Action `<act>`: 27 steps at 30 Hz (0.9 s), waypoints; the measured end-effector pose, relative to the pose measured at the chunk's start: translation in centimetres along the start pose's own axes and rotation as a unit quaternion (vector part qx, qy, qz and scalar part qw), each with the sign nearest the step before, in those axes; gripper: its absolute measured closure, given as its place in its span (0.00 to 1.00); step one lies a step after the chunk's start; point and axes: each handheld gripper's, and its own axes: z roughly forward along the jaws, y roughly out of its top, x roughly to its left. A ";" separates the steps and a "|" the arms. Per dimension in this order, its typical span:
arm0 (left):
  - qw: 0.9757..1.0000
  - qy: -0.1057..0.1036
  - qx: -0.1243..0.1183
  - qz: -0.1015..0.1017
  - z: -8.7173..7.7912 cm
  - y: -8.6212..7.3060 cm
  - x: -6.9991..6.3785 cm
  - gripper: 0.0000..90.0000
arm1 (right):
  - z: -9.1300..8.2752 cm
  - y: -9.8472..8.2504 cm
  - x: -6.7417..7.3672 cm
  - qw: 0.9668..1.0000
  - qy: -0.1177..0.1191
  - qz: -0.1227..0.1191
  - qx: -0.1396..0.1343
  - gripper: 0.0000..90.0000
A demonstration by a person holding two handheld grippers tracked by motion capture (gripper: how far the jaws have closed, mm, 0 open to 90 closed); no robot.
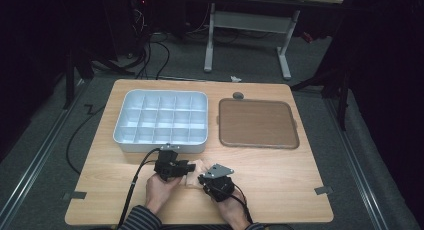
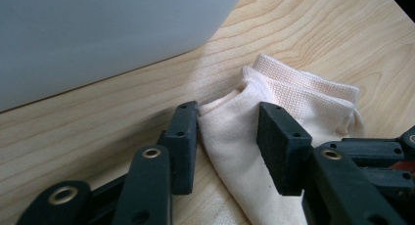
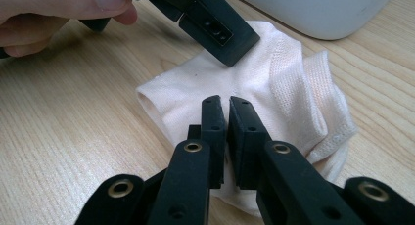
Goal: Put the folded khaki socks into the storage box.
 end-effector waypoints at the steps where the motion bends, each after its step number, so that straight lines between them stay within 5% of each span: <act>1: 1.000 0.000 0.000 -0.001 0.0 0.0 0.0 0.71 | 0.0 0.0 0.0 1.000 0.000 -0.001 -0.001 0.95; 18: 1.000 -0.021 -0.010 -0.010 -0.2 -0.4 0.7 0.92 | -0.1 -0.1 -0.1 1.000 0.002 -0.001 -0.002 0.95; 27: 0.999 -0.042 -0.023 -0.010 -0.9 -0.3 0.7 0.94 | -0.2 -0.2 -0.1 1.000 0.005 0.003 0.000 0.95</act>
